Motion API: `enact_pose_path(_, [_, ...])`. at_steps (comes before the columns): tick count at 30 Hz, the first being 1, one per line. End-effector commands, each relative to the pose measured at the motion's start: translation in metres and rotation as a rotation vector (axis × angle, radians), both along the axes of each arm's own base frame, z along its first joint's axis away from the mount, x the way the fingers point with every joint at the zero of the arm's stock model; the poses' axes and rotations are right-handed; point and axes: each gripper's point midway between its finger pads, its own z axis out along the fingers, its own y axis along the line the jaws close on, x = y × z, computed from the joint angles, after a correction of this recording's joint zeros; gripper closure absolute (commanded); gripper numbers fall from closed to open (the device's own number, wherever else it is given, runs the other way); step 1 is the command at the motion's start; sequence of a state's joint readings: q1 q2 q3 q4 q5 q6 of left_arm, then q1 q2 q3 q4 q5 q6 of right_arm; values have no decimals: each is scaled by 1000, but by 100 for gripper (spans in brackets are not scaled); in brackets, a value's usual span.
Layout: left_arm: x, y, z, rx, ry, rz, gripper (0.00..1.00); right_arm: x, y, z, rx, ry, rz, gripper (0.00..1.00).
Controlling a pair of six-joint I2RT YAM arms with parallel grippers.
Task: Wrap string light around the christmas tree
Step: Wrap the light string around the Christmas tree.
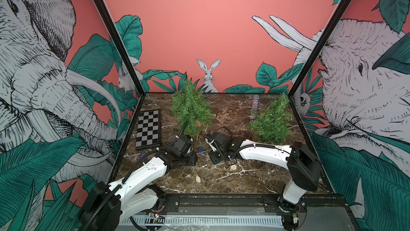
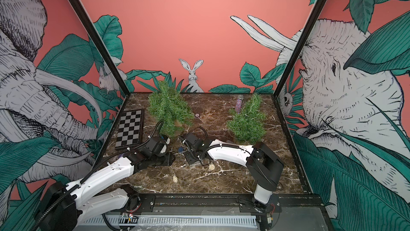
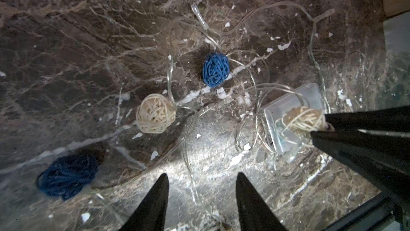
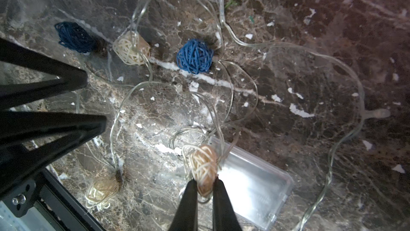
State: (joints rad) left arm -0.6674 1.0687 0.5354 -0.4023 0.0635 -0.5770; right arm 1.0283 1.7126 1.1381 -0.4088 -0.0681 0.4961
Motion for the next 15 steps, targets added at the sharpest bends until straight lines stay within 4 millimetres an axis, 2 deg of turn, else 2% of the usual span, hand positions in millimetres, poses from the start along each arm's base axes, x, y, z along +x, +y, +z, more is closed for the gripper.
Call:
enact_pose_path(1, [20, -13, 5, -58, -77, 36, 50, 1, 10, 5, 38, 11, -6, 87])
enact_pose_path(8, [35, -26, -10, -41, -66, 38, 59, -3, 13, 5, 56, 30, -7, 88])
enact_pose_path(15, [42, -18, -18, 31, -82, 58, 66, -4, 16, 2, 71, 40, -14, 87])
